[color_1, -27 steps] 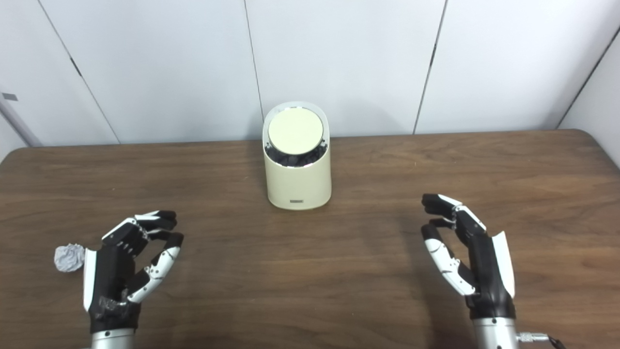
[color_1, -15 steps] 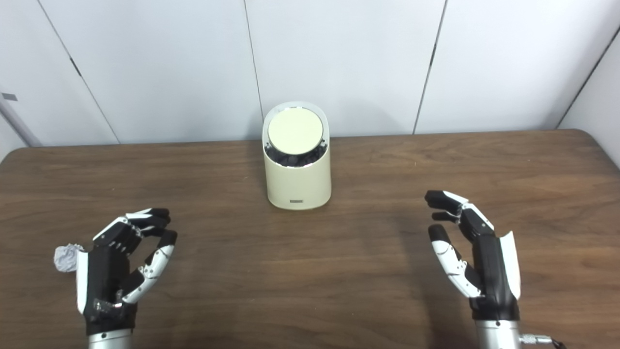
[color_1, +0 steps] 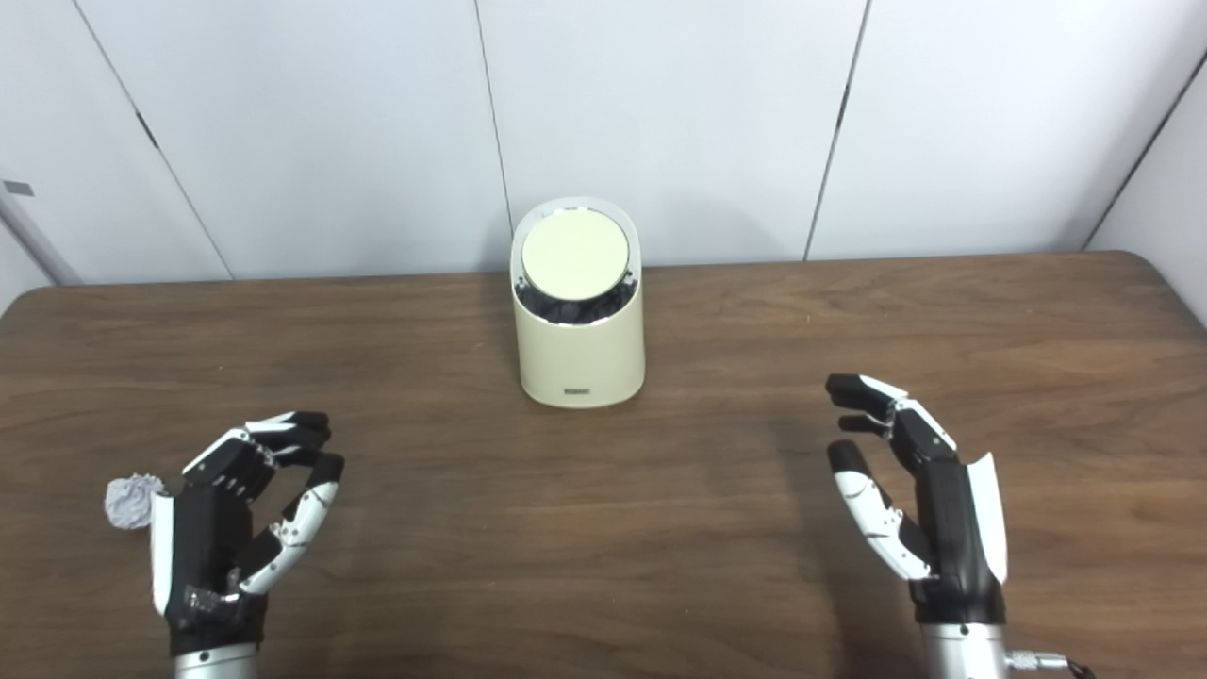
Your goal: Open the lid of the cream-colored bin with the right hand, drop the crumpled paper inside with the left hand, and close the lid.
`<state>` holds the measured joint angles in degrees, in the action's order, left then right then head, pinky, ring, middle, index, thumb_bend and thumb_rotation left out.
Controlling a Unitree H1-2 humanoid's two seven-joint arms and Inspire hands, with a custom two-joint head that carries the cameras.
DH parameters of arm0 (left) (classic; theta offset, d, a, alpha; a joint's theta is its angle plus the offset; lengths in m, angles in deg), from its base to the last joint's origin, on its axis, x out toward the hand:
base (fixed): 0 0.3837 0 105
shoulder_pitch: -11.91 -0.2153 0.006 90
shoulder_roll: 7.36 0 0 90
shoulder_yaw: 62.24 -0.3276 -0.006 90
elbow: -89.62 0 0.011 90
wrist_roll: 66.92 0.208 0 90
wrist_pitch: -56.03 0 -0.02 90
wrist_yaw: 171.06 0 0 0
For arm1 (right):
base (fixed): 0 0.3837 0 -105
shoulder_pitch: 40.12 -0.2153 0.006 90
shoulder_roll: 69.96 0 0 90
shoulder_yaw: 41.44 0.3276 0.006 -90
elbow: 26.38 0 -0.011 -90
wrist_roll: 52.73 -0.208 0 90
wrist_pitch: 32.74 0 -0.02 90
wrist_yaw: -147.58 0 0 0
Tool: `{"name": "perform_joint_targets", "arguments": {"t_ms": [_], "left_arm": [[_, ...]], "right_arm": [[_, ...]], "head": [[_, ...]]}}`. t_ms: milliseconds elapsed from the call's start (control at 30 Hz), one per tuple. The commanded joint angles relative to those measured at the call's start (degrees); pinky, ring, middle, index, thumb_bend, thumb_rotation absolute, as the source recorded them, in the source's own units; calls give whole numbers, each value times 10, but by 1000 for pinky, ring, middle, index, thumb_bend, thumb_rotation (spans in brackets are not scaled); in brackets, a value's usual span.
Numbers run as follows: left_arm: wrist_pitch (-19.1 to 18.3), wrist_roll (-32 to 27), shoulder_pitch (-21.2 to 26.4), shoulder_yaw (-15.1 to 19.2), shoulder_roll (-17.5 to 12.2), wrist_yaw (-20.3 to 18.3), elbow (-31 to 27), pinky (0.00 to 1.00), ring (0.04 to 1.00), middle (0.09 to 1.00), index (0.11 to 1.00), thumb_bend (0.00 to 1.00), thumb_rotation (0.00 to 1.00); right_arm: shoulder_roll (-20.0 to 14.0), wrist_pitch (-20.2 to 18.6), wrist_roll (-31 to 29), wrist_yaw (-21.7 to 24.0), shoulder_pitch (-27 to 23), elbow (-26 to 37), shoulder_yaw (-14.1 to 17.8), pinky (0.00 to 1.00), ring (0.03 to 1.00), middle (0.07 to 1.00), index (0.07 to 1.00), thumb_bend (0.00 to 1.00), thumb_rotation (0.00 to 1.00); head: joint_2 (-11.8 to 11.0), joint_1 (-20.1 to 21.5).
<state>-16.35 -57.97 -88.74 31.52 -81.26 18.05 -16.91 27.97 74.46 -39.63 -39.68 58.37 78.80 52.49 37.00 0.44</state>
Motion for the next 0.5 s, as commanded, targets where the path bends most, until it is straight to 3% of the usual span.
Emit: {"name": "perform_joint_targets", "arguments": {"t_ms": [0, 167, 267, 467], "left_arm": [[24, 3, 2, 3, 3, 5, -6, 538, 627, 639, 496, 474, 76], [25, 14, 4, 5, 3, 6, -1, 536, 626, 639, 496, 474, 75], [29, 17, 5, 5, 3, 6, 3, 531, 624, 639, 495, 473, 74], [34, 21, 8, 5, 5, 6, 12, 529, 626, 641, 495, 473, 73]], "right_arm": [[19, -6, 11, -8, -14, 21, 0, 635, 732, 736, 717, 251, 585], [16, -89, 58, 12, -35, 62, -8, 630, 746, 761, 753, 386, 579], [12, -117, 81, 17, -64, 69, -8, 622, 744, 764, 755, 515, 609], [3, -167, 87, 30, -143, 63, -4, 632, 757, 779, 786, 724, 556]], "head": [[0, 1], [-4, 0], [-8, 2], [-11, 2]]}}
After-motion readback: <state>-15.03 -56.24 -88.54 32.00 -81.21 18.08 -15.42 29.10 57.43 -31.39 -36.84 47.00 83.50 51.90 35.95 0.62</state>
